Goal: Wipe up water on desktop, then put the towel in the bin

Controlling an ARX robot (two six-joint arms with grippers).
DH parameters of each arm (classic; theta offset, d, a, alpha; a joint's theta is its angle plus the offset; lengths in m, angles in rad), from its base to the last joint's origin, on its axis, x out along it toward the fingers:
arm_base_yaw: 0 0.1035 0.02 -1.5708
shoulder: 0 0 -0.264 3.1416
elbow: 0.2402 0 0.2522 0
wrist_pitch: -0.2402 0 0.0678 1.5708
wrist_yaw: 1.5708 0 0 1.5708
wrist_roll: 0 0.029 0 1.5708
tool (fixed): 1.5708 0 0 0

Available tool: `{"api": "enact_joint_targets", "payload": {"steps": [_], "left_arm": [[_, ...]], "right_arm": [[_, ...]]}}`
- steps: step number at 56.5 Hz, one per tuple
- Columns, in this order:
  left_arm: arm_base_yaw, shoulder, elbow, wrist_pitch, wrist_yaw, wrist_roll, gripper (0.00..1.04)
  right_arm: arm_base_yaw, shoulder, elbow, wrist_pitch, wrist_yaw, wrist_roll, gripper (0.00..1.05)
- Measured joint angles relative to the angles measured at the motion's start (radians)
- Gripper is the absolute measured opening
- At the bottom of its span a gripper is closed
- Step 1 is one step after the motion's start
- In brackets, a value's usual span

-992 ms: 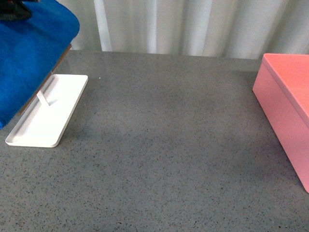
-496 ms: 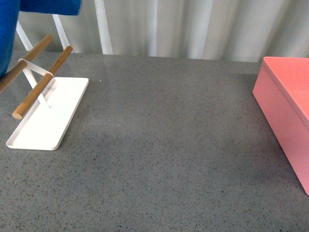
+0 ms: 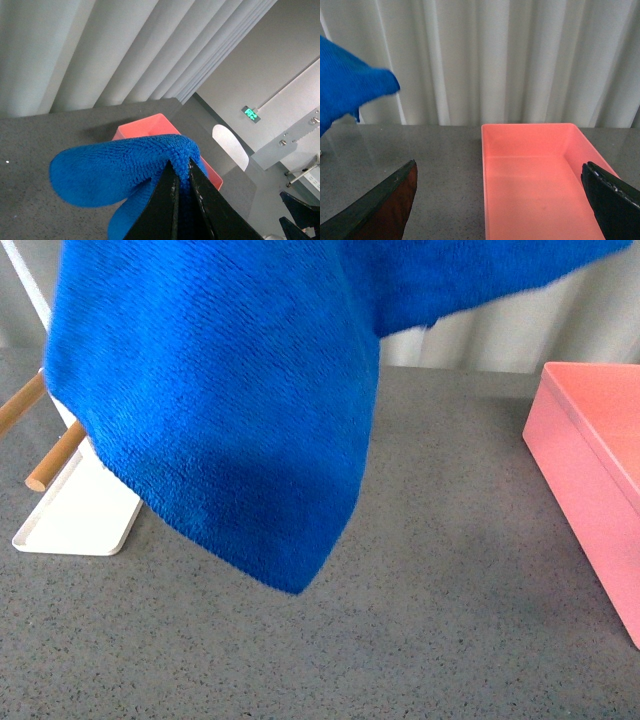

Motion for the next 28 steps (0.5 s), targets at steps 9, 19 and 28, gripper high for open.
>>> {"api": "enact_joint_targets", "payload": {"steps": [9, 19, 28], "left_arm": [[-0.038, 0.048, -0.007, -0.002, -0.092, 0.020, 0.04], [-0.039, 0.074, -0.018, 0.000, -0.165, 0.050, 0.04], [-0.040, 0.074, -0.019, 0.000, -0.164, 0.054, 0.04]], "right_arm": [[0.000, 0.000, 0.000, 0.000, 0.000, 0.000, 0.98], [0.000, 0.000, 0.000, 0.000, 0.000, 0.000, 0.98], [-0.029, 0.043, 0.027, -0.065, -0.097, 0.035, 0.98]]}}
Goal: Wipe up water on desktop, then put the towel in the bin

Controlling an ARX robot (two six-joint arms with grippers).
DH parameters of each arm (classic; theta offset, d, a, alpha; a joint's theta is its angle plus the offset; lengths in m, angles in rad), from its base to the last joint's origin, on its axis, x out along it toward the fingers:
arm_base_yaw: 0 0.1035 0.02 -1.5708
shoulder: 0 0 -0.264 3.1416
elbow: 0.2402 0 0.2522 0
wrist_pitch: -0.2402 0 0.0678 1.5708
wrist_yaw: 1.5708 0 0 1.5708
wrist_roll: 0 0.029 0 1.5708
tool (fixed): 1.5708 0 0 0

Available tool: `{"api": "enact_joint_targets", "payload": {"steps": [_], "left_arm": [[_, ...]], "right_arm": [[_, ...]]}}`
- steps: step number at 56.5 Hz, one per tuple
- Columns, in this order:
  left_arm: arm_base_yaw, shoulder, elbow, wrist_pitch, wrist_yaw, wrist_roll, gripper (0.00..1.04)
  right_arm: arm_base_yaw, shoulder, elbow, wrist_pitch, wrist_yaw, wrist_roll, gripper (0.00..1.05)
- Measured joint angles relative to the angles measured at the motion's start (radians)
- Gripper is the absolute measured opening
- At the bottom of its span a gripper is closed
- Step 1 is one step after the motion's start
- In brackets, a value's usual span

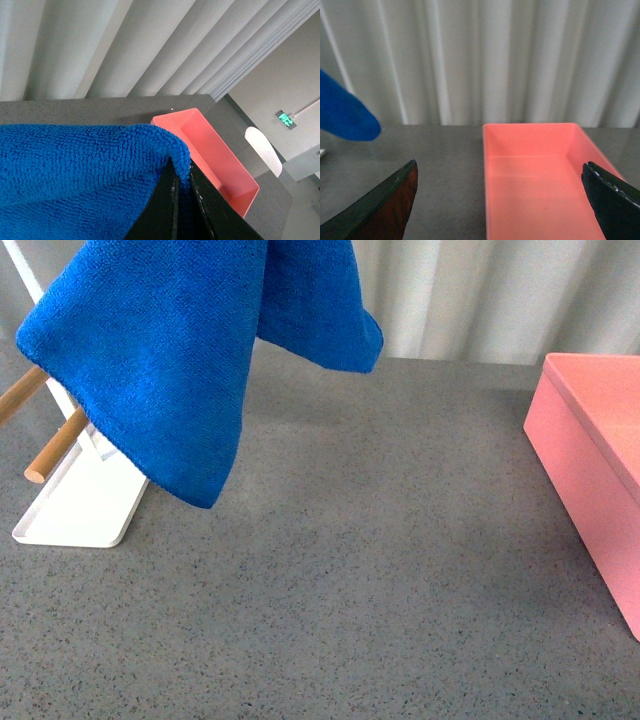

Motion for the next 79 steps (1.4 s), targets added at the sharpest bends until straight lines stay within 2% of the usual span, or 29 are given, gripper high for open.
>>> {"api": "enact_joint_targets", "payload": {"steps": [2, 6, 12, 15, 20, 30, 39, 56, 79], "left_arm": [[0.000, 0.000, 0.000, 0.000, 0.000, 0.000, 0.04], [-0.003, 0.000, 0.000, 0.000, 0.001, 0.000, 0.04], [-0.005, 0.000, -0.001, 0.000, 0.000, 0.000, 0.04], [-0.003, 0.000, -0.001, 0.000, 0.000, 0.000, 0.04], [-0.003, 0.000, -0.001, 0.000, 0.000, 0.000, 0.04], [-0.005, 0.000, -0.001, 0.000, 0.000, 0.000, 0.04], [-0.003, 0.000, -0.001, 0.000, 0.000, 0.001, 0.04], [-0.003, 0.000, -0.001, 0.000, 0.000, 0.003, 0.04], [-0.003, 0.000, -0.001, 0.000, 0.000, 0.003, 0.04]], "right_arm": [[-0.041, 0.136, 0.039, -0.007, -0.136, 0.046, 0.98], [-0.069, 0.400, 0.100, 0.128, -0.309, 0.069, 0.98], [-0.063, 0.693, 0.206, 0.230, -0.462, 0.011, 0.98], [-0.052, 0.823, 0.260, 0.259, -0.494, -0.040, 0.98], [-0.021, 1.015, 0.357, 0.258, -0.500, -0.107, 0.98], [0.067, 1.295, 0.565, 0.288, -0.417, -0.209, 0.98], [0.126, 1.408, 0.679, 0.293, -0.378, -0.230, 0.98], [0.290, 1.636, 0.883, 0.300, -0.344, -0.268, 0.98], [0.377, 1.847, 1.093, 0.314, -0.321, -0.245, 0.98]]}}
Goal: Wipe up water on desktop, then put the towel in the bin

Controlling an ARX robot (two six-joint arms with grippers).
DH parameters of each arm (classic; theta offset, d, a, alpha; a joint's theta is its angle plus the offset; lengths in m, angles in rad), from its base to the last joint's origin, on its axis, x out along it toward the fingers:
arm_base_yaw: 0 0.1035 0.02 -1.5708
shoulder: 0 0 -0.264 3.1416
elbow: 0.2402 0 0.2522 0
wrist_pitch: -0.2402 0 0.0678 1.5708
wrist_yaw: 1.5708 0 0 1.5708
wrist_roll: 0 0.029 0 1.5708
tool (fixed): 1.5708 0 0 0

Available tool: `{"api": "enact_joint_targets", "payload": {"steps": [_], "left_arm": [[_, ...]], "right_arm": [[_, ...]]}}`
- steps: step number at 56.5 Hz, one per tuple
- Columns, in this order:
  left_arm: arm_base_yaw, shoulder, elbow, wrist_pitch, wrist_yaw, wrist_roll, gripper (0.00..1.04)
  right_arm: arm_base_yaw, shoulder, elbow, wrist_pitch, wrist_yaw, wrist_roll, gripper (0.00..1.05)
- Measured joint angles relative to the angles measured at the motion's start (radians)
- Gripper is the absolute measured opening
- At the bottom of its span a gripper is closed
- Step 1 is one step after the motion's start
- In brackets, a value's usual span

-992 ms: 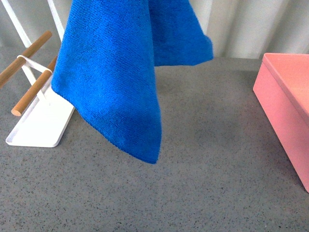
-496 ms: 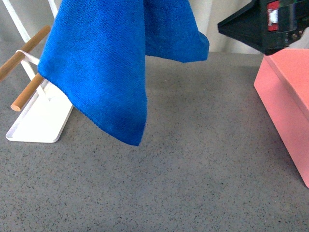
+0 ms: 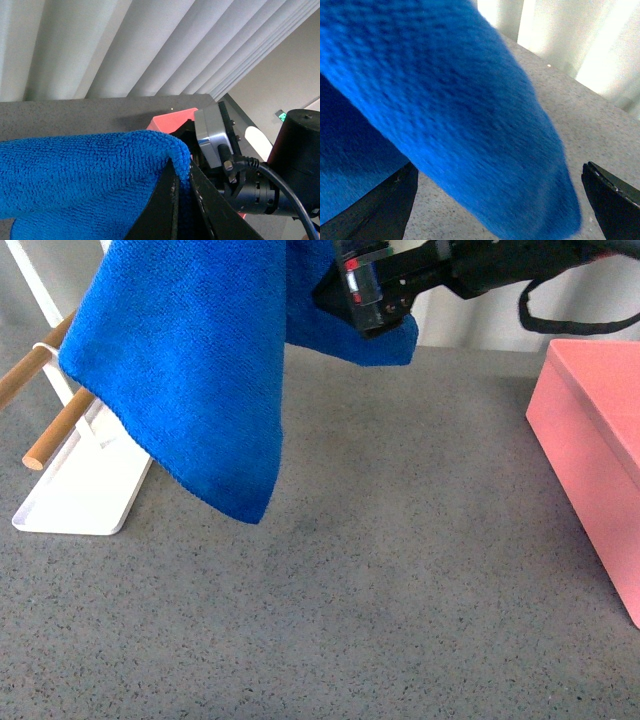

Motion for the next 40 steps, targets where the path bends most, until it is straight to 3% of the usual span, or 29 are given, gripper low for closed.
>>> {"api": "enact_joint_targets", "payload": {"steps": [21, 31, 40], "left_arm": [[0.000, 0.000, 0.000, 0.000, 0.000, 0.000, 0.04], [0.000, 0.000, 0.000, 0.000, 0.000, 0.000, 0.04], [0.000, 0.000, 0.000, 0.000, 0.000, 0.000, 0.04]], "right_arm": [[0.077, 0.044, 0.045, 0.055, -0.003, 0.002, 0.96], [0.080, 0.034, 0.023, 0.112, -0.007, 0.028, 0.73], [0.063, -0.006, -0.035, 0.195, -0.008, 0.072, 0.43]]}}
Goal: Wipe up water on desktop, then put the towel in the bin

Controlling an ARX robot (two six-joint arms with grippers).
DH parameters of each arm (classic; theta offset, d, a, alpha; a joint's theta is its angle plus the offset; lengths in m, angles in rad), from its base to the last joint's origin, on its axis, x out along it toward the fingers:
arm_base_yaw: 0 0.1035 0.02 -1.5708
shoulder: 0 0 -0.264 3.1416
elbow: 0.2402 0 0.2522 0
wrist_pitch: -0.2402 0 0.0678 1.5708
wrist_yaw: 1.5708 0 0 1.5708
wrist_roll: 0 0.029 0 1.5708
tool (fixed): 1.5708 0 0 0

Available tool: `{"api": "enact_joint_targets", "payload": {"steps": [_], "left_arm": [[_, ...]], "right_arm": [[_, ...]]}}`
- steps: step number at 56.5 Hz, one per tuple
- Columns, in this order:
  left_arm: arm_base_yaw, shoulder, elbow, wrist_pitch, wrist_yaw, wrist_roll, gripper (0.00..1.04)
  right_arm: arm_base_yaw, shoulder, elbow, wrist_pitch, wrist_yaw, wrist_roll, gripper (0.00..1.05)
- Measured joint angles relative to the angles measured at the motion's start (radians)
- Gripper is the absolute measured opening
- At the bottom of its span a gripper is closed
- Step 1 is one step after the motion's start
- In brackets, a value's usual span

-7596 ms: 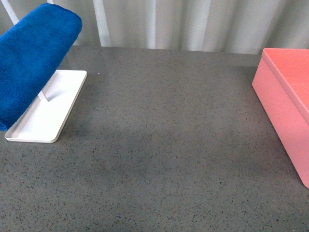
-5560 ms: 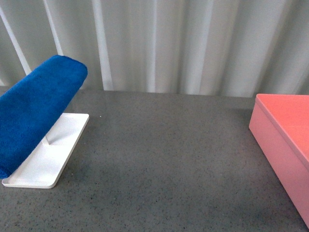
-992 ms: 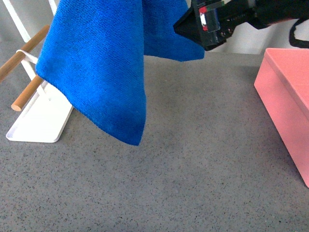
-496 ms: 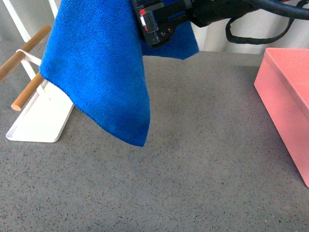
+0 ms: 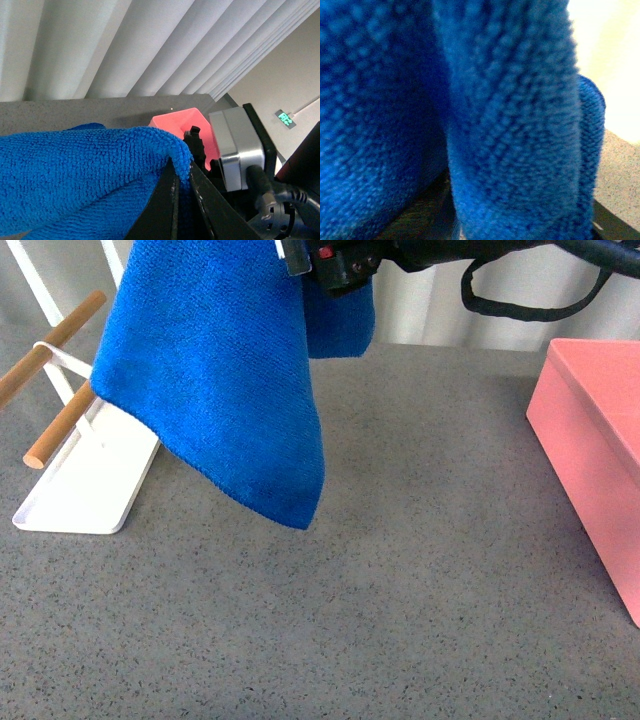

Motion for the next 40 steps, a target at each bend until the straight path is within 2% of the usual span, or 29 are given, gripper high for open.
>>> {"api": "enact_joint_targets", "payload": {"steps": [5, 15, 31, 32, 35, 38, 40], "left_arm": [[0.000, 0.000, 0.000, 0.000, 0.000, 0.000, 0.04], [0.000, 0.000, 0.000, 0.000, 0.000, 0.000, 0.30], [0.000, 0.000, 0.000, 0.000, 0.000, 0.000, 0.76], [-0.004, 0.000, 0.000, -0.001, -0.029, -0.002, 0.80], [-0.013, -0.003, -0.003, -0.003, -0.215, 0.003, 0.90], [-0.015, -0.003, -0.005, -0.010, -0.335, 0.013, 0.99], [-0.015, -0.003, -0.009, -0.013, -0.426, 0.029, 0.98]], "right_arm": [[-0.013, -0.024, -0.031, 0.029, -0.003, 0.021, 0.29], [-0.028, -0.073, -0.093, 0.071, 0.003, 0.061, 0.05], [-0.036, -0.155, -0.165, 0.122, 0.016, 0.125, 0.04], [-0.038, -0.161, -0.167, 0.123, 0.020, 0.131, 0.04], [-0.045, -0.185, -0.174, 0.123, 0.033, 0.148, 0.04], [-0.050, -0.200, -0.176, 0.123, 0.045, 0.159, 0.04], [-0.057, -0.217, -0.179, 0.128, 0.060, 0.175, 0.04]]}}
